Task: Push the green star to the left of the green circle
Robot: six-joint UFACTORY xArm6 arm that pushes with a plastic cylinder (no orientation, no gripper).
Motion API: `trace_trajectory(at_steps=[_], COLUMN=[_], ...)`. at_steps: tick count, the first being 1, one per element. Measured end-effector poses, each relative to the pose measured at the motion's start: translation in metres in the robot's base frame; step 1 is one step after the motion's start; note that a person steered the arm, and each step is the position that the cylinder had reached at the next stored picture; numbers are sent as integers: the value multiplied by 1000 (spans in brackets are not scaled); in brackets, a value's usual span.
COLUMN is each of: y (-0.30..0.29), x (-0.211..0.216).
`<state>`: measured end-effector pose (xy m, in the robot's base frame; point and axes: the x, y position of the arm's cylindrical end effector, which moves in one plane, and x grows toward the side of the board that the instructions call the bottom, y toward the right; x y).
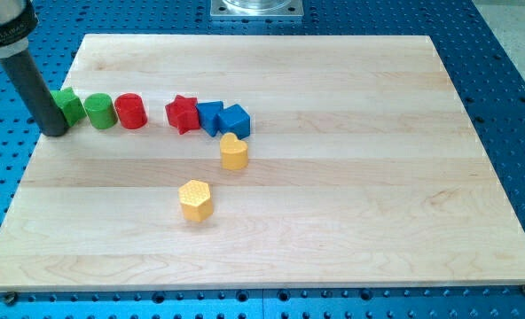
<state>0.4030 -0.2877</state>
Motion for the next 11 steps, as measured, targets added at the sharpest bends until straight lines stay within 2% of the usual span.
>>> trace_trajectory(at_steps=[1, 2, 3, 4, 5, 6, 7, 9, 10, 11], y=[-17, -17, -13, -6, 30, 34, 72, 69, 39, 36], x=[8, -9, -61, -70, -74, -74, -74, -59, -57, -49])
